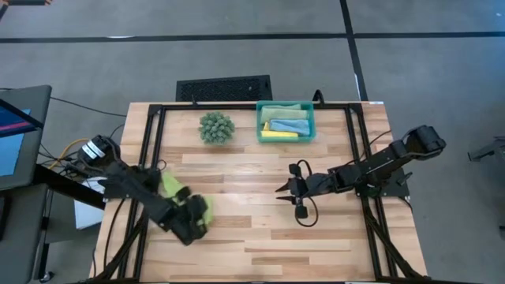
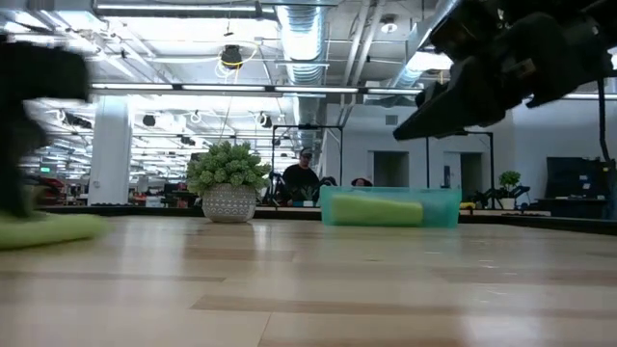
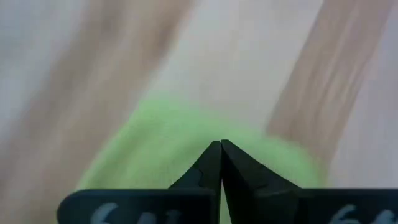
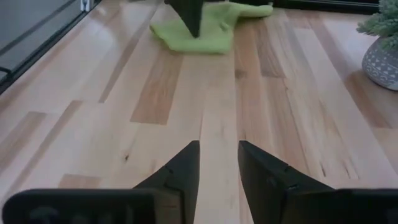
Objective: Roll microfiber towels into tight, uniform cylinder then place into a basket
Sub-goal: Roll the green microfiber cloth
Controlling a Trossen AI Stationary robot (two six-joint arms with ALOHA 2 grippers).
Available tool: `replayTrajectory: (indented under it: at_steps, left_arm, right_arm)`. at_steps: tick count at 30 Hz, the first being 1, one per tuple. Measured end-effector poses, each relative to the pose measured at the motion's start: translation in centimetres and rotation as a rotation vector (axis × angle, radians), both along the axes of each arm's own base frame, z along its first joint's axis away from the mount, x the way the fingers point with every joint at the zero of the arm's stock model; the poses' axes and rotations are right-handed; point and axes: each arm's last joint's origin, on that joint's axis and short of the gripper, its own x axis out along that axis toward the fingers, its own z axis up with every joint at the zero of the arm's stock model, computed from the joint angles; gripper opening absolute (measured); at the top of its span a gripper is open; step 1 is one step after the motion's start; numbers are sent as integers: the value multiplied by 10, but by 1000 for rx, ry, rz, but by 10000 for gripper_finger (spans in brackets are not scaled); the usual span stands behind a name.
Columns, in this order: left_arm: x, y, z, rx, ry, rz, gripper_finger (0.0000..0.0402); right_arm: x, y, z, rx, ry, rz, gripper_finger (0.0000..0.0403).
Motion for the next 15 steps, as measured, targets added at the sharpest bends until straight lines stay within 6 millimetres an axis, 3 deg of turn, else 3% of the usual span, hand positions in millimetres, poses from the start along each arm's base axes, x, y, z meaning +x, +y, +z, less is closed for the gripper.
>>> replayTrajectory:
  at_steps: [4, 7, 11, 15]
  left_arm:
    - [43, 10, 19, 161, -289, -101, 0]
    - [65, 10, 35, 139, -378, -296, 0]
    - [75, 2, 48, 34, -371, -537, 0]
    - [72, 0, 49, -21, -264, -476, 6]
  right_arm:
    - [0, 0, 1, 8, -2, -3, 133]
    - [0, 0, 0, 7, 0, -3, 134]
    - [0, 0, 0, 6, 4, -3, 134]
    - [-1, 1, 0, 24, 9, -2, 133]
